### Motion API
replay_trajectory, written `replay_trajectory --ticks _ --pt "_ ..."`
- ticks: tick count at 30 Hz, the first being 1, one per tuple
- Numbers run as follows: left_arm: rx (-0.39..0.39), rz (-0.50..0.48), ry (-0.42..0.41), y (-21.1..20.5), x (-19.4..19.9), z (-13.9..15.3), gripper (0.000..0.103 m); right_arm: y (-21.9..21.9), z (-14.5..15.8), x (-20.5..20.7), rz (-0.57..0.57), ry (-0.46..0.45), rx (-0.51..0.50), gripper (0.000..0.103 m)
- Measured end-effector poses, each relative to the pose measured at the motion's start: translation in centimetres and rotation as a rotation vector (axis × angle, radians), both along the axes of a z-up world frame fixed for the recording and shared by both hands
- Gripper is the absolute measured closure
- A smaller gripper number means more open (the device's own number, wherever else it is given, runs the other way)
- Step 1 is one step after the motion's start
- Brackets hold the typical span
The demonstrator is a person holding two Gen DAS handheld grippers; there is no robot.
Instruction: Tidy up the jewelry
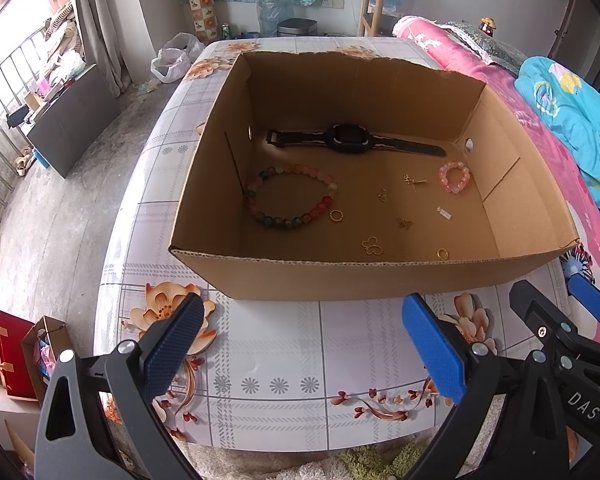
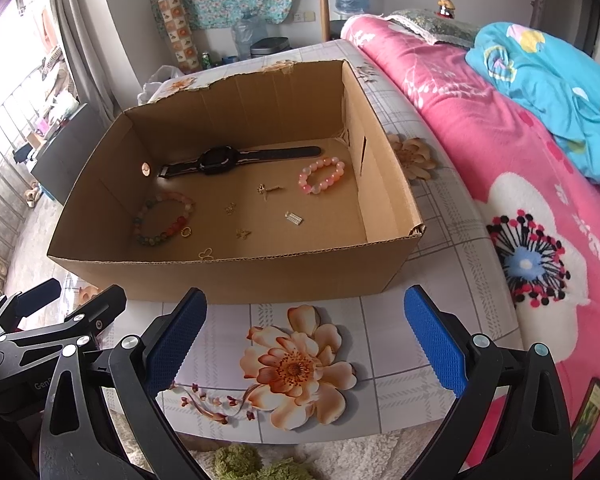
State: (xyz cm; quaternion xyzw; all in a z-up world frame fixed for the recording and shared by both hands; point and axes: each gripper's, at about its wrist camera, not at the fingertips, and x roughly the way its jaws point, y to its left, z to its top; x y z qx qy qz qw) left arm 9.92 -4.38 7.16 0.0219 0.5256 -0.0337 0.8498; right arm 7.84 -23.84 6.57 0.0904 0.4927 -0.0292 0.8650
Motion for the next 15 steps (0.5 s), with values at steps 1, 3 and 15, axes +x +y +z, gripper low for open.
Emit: replay_trajectory --ticks 1,3,15 --pt "0.000 0.000 0.000 -0.03 0.07 0.00 0.006 0.01 0.00 -0.01 -0.001 0.001 0.000 0.008" --pt "0.001 0.000 0.000 -0.05 0.10 -0.01 0.006 0.02 -0.02 -0.02 -0.003 0.000 0.000 0.008" --pt "0.002 0.000 0.002 0.00 0.16 -0.07 0.006 0.14 -0.12 -0.06 -0.007 0.003 0.003 0.008"
